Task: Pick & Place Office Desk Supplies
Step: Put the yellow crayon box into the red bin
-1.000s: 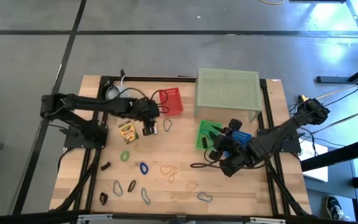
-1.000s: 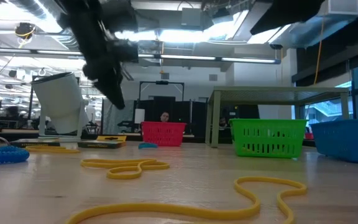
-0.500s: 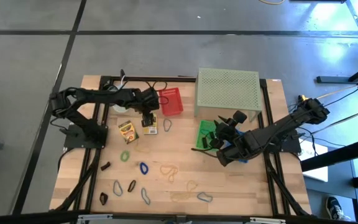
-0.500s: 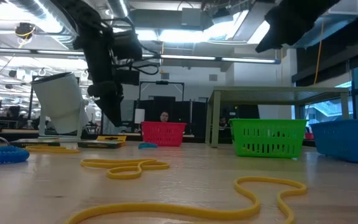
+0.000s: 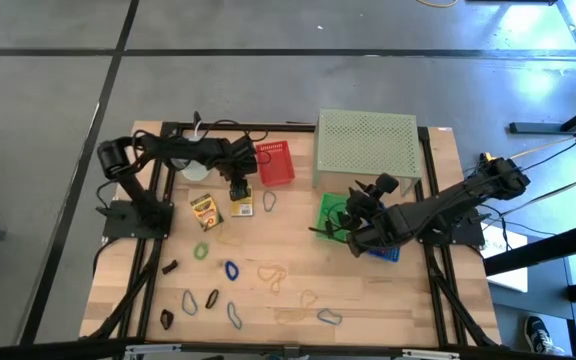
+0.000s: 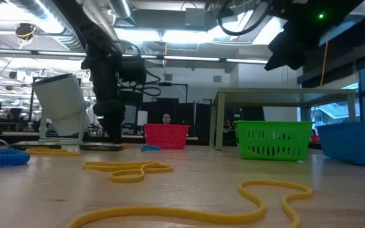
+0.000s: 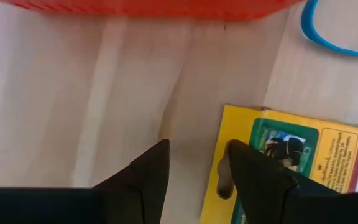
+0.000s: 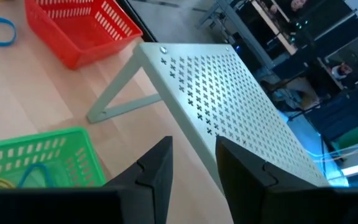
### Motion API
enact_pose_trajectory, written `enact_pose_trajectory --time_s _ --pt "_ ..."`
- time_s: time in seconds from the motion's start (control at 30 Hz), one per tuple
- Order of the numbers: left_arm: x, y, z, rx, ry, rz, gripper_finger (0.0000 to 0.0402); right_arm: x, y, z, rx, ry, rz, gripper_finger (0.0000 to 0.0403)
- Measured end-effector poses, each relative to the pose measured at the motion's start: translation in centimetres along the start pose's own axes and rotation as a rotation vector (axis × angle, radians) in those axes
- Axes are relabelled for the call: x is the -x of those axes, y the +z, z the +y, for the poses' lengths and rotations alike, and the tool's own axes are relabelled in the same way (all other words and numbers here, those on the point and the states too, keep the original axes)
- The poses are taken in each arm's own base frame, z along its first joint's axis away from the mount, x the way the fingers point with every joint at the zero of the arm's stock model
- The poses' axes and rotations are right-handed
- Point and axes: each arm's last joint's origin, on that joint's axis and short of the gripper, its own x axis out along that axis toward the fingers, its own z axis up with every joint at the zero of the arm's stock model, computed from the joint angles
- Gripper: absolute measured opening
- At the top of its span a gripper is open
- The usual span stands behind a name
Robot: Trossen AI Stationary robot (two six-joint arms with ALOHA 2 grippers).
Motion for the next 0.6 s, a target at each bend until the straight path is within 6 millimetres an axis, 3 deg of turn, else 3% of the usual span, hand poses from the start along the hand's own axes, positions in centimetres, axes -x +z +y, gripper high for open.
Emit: enact_pose_trajectory --time_s 0.37,0.6 --pt "0.4 -0.2 0.2 -0.012 -0.03 -0.01 0.0088 -0.3 0.1 -0.1 -0.007 -0.003 0.015 0.0123" --pt "2.1 -0.4 0.4 0.024 -0.001 -0.029 0.0087 -0.3 0.1 -0.1 -0.009 -0.003 0.015 0.0123"
